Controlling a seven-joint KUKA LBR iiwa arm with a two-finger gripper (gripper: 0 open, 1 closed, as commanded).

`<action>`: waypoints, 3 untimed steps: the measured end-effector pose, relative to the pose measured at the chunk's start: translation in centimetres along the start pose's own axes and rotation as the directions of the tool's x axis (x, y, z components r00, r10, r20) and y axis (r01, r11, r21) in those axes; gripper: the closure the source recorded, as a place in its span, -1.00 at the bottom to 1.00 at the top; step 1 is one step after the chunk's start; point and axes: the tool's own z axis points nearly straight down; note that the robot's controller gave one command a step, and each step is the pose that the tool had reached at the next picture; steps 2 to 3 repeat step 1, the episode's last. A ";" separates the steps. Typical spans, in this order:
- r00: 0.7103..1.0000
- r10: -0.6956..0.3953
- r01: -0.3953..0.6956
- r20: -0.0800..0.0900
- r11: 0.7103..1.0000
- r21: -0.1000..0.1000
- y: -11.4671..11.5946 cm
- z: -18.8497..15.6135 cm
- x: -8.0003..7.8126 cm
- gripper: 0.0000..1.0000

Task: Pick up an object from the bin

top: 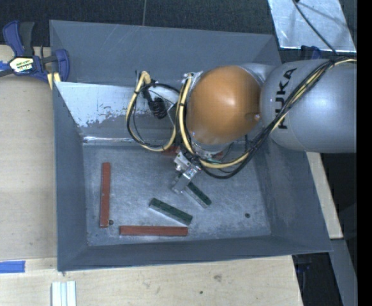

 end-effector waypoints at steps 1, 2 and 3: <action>0.999 0.032 -0.032 -0.006 0.999 0.008 -0.4 -15.3 -2.2 1.00; 0.999 0.032 -0.032 -0.006 0.999 0.008 -0.4 -15.3 -2.2 1.00; 0.999 0.032 -0.032 -0.006 0.999 0.008 -0.4 -15.3 -2.2 1.00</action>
Offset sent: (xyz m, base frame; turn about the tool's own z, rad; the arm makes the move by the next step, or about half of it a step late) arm -0.0137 0.0168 0.1487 0.0320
